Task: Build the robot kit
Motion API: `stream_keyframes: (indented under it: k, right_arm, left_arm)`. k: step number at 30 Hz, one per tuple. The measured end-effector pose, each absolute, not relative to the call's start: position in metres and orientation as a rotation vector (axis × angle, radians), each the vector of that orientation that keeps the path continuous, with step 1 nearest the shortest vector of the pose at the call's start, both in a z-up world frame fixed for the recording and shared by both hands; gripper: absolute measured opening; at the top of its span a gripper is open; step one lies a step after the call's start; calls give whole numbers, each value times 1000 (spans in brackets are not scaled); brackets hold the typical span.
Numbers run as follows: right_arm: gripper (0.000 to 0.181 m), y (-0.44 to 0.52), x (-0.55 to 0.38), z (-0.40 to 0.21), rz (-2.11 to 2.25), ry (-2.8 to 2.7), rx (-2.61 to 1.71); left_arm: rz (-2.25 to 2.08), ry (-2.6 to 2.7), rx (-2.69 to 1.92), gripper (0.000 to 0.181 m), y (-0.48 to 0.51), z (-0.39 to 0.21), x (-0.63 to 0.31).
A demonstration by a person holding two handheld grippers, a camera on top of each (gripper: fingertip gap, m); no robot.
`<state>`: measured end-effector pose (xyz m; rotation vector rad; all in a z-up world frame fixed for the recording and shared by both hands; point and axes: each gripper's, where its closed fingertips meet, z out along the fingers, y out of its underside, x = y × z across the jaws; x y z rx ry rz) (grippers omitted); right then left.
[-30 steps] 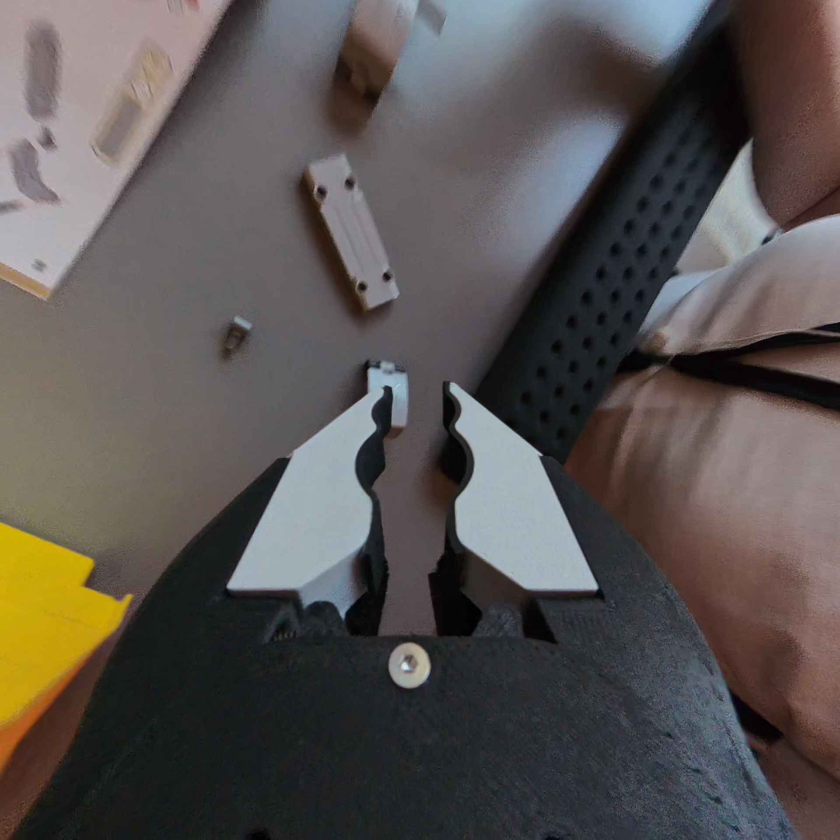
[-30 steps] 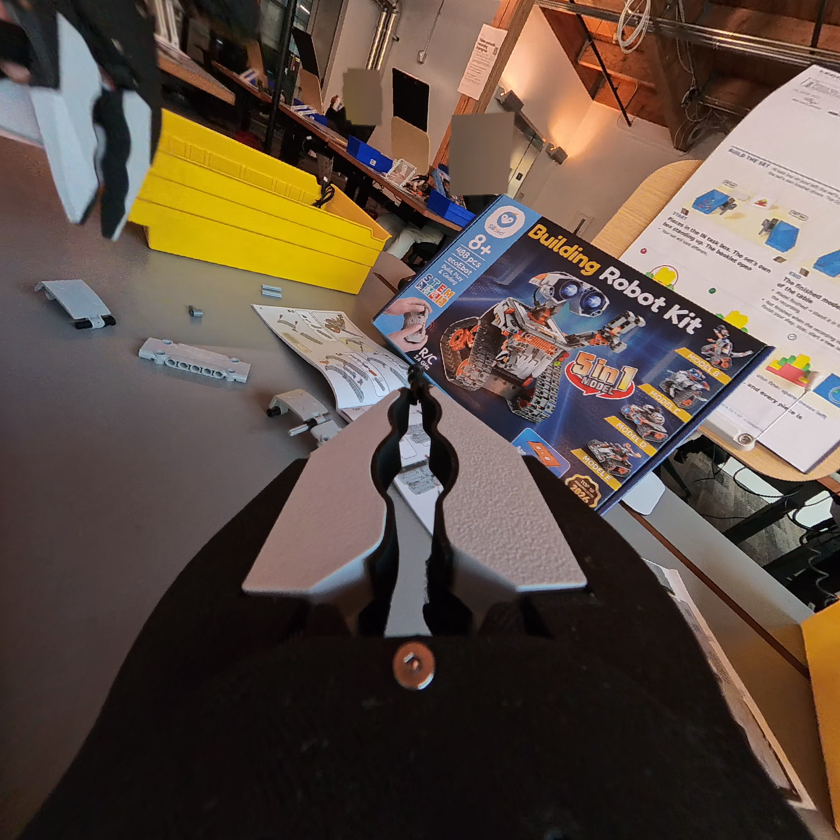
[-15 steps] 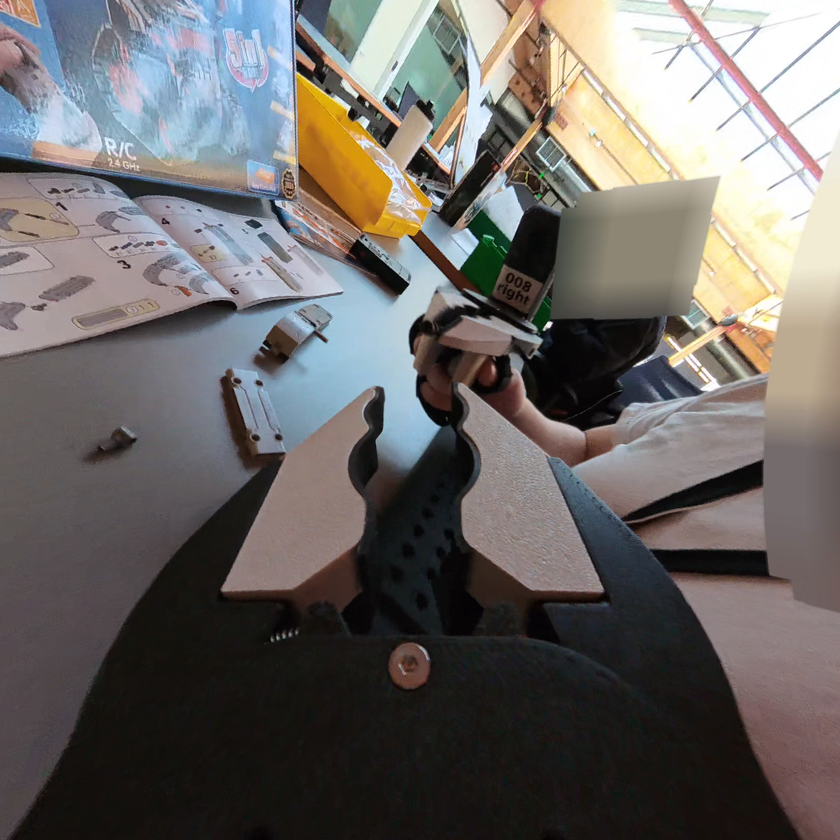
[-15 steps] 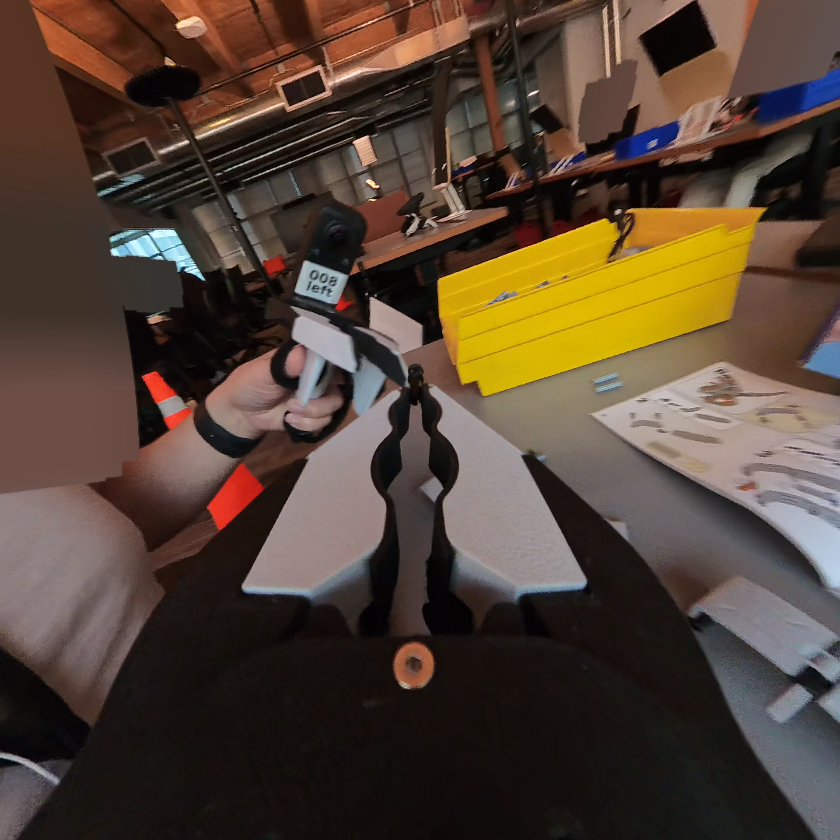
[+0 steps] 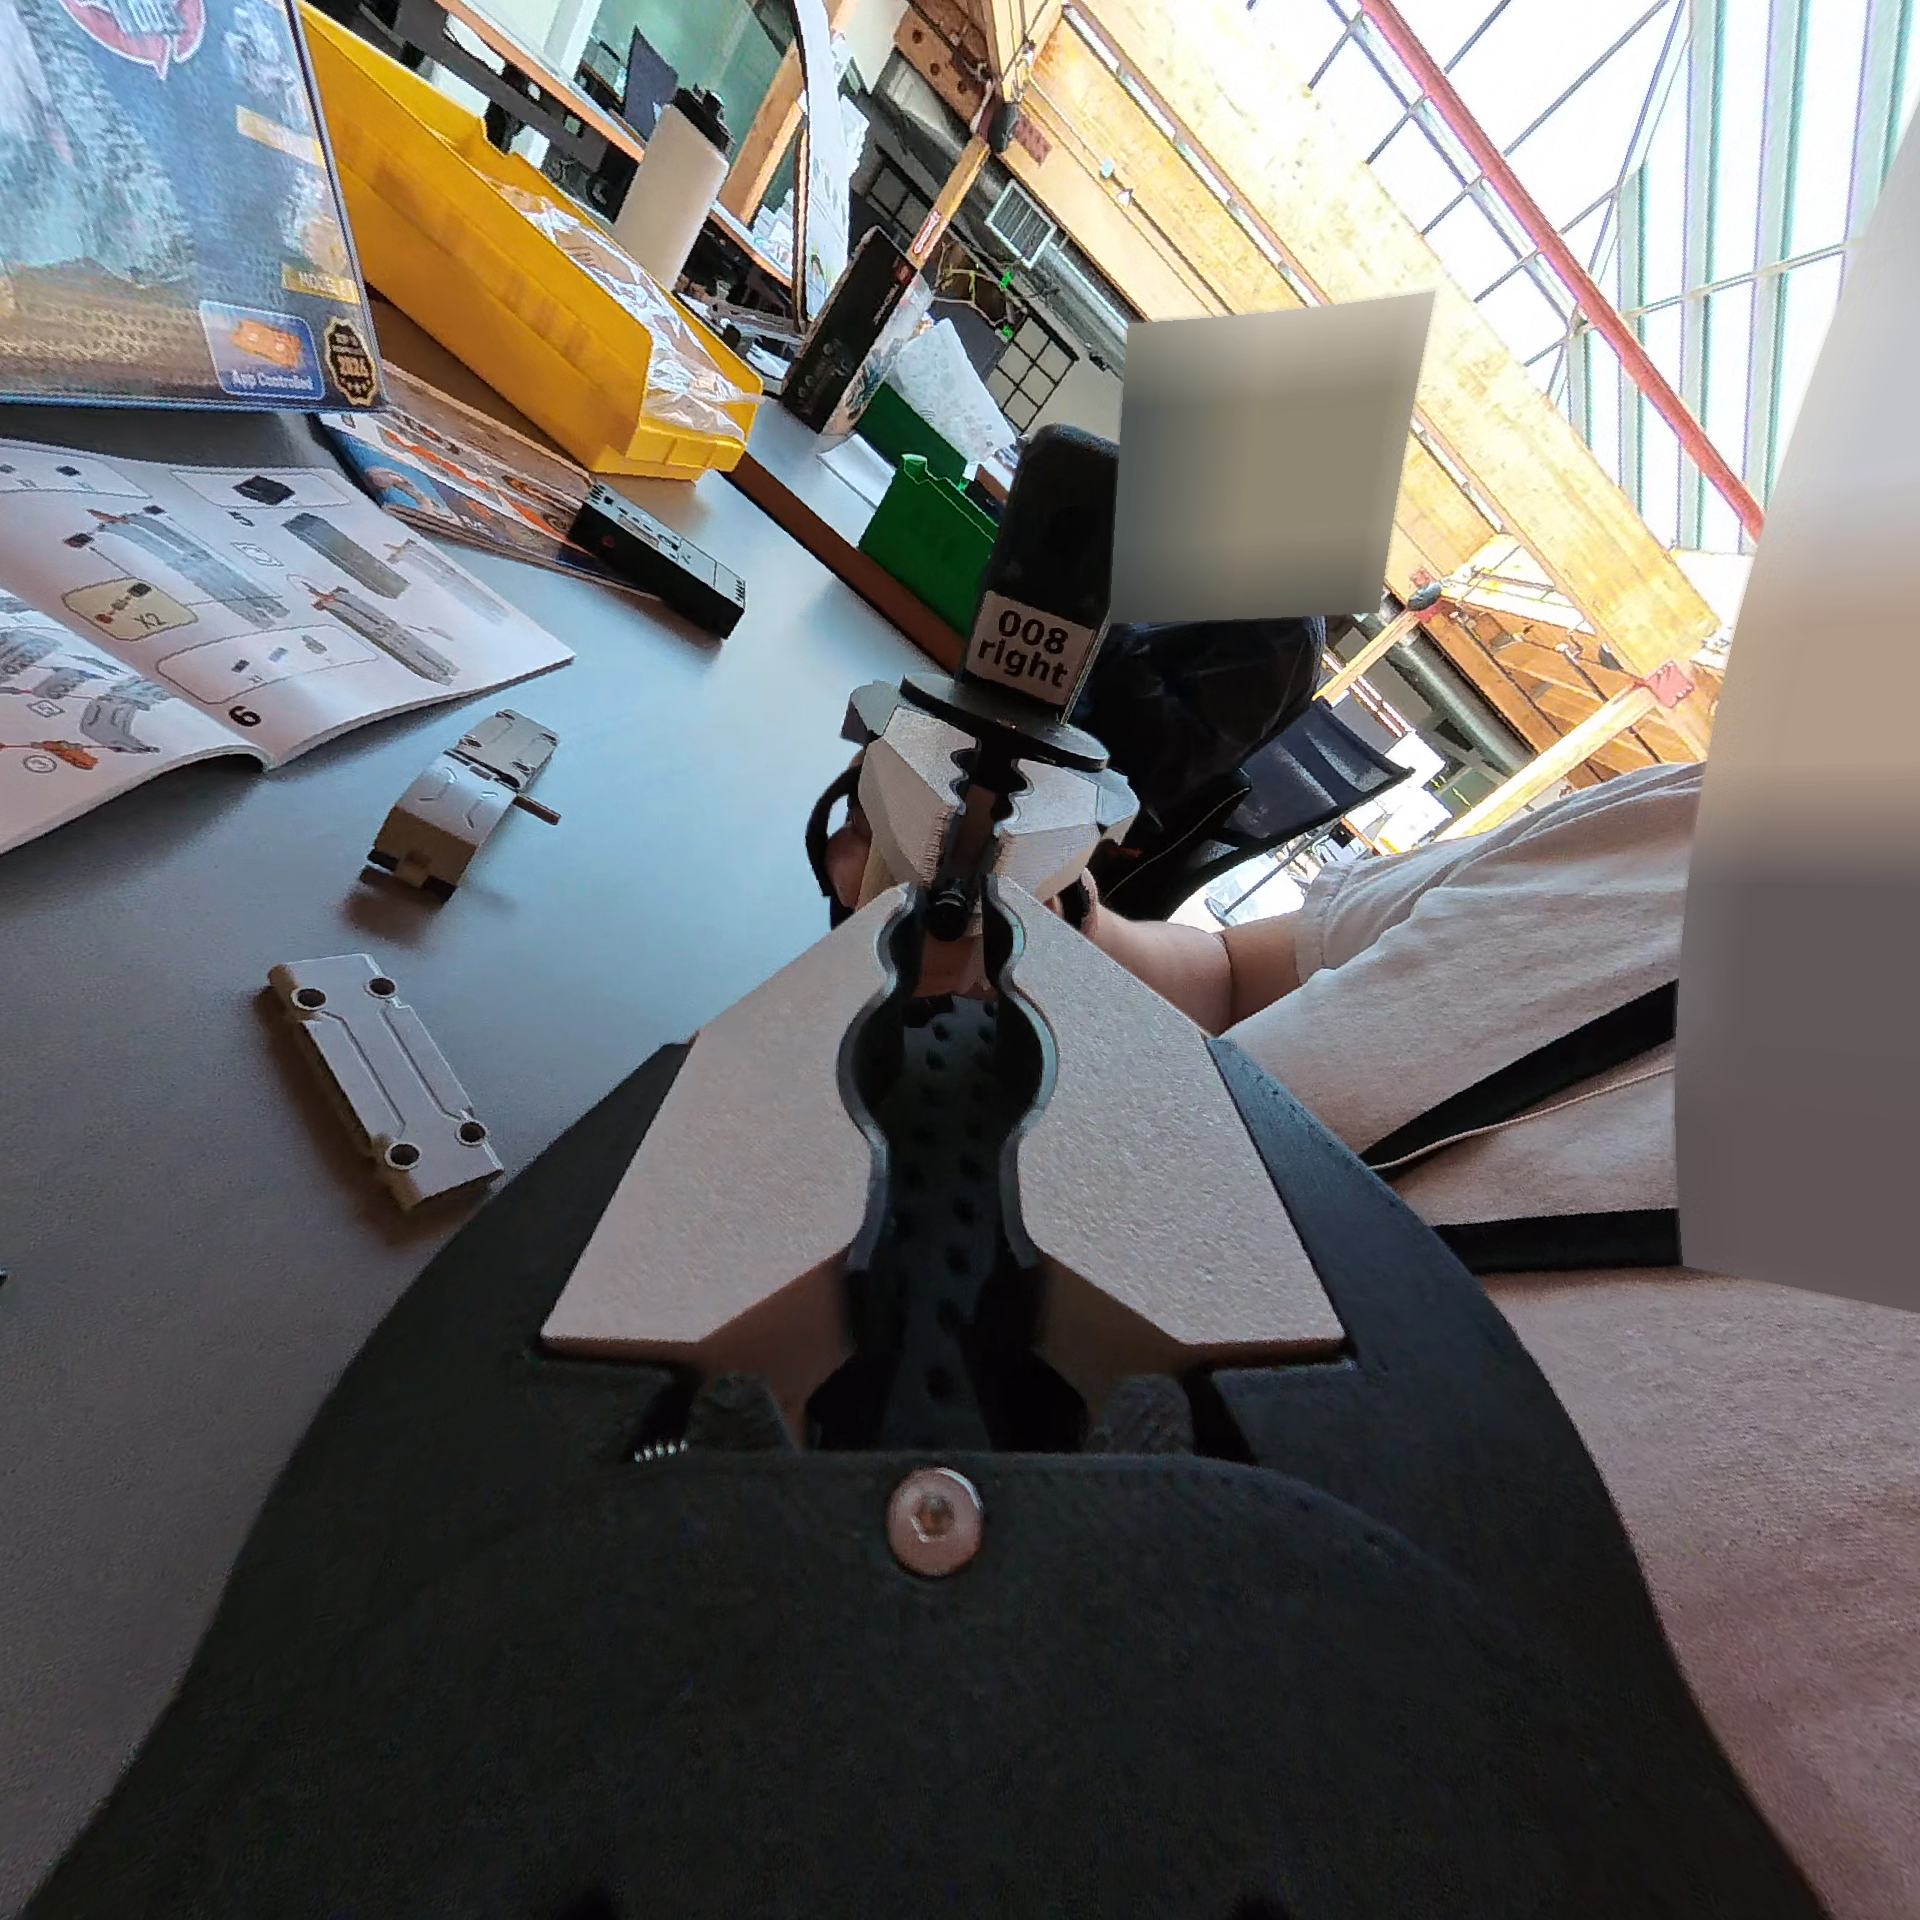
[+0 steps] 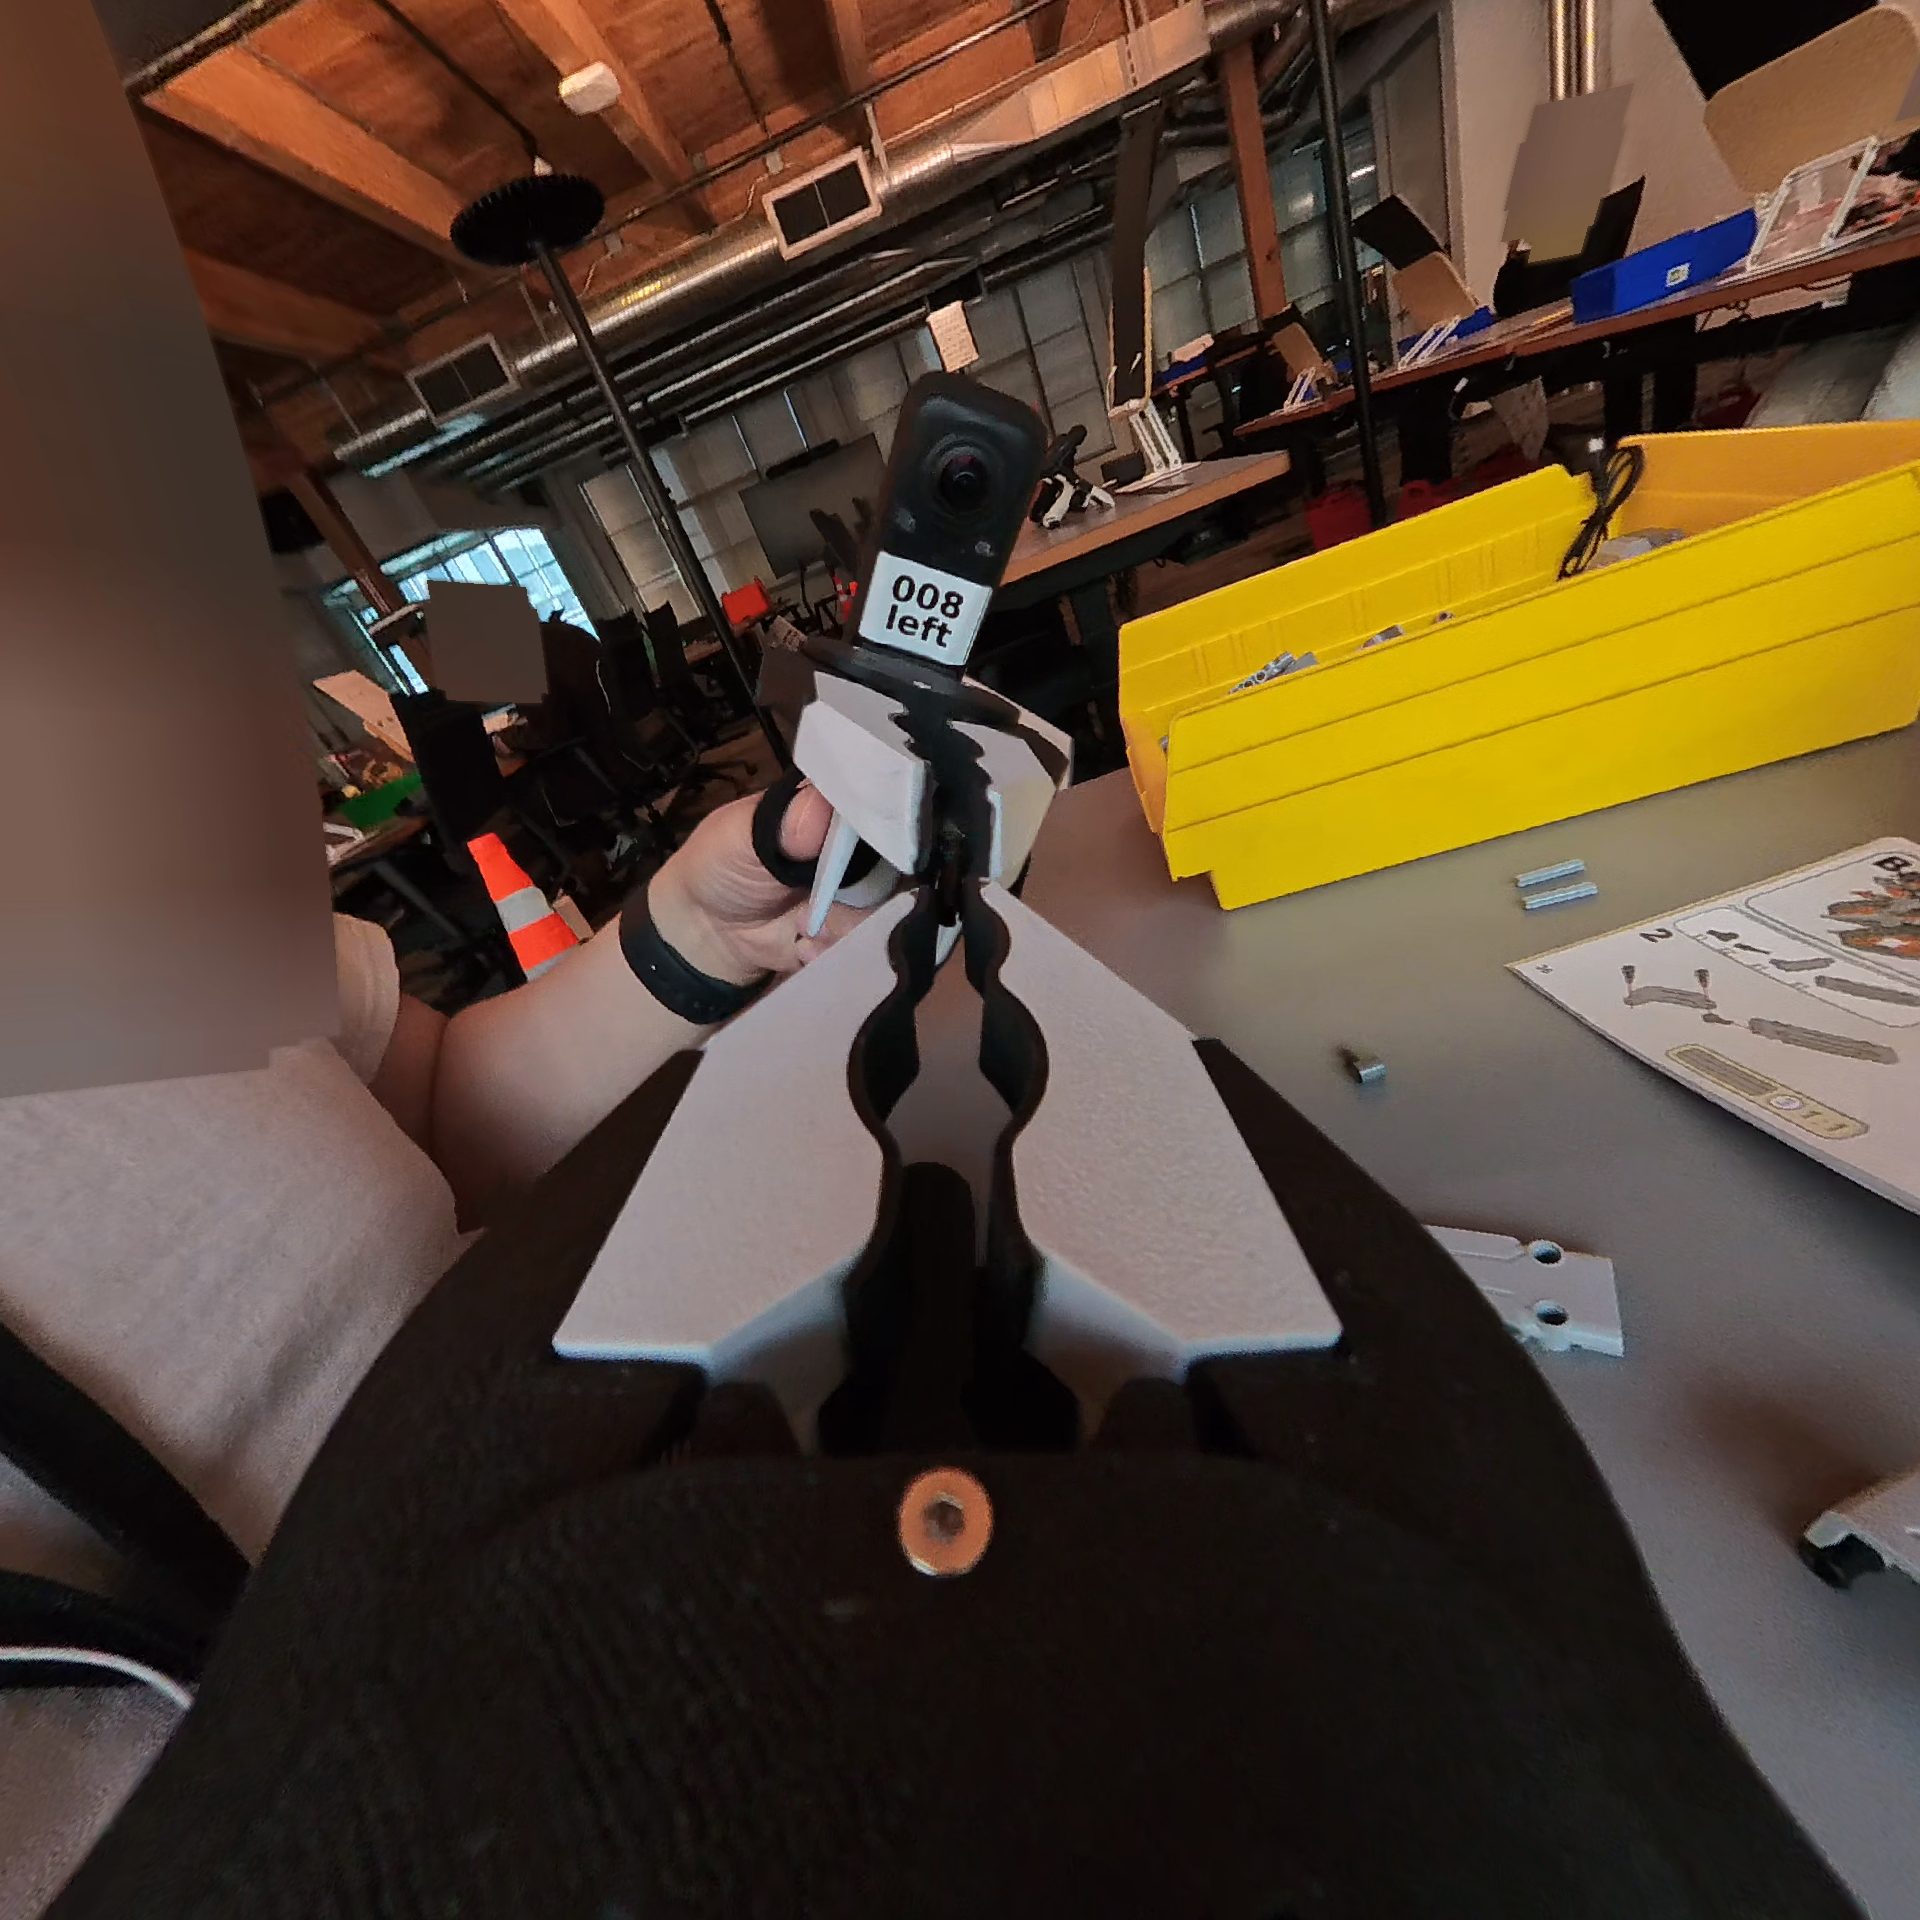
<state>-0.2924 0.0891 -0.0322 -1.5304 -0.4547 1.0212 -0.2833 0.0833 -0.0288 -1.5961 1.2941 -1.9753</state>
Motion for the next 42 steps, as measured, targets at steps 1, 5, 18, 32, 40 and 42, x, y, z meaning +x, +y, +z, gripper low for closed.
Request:
stream_keyframes:
  k: [1, 5, 18, 32, 40, 42]
  right_arm:
    - [3, 88, -293, -32, 1013, -475, -1526]
    - [4, 85, -296, -30, 976, -523, -1495]
    - [10, 75, -294, -18, 398, -896, -1365]
    - [3, 72, -295, -9, 310, -891, -1293]
    - [3, 71, -297, -10, 273, -907, -1278]
    - [3, 71, -297, -10, 279, -904, -1277]
  left_arm:
    - [-1973, 1303, -1597, 6, 83, -30, -284]
    - [-1923, 1348, -1569, 5, 79, -29, -287]
    - [-1875, 1356, -1512, 5, 72, -14, -290]
    - [-1878, 1347, -1464, 5, 65, -7, -291]
    - [-1885, 1334, -1466, 5, 62, -9, -288]
    - [-1887, 1330, -1465, 5, 62, -9, -288]
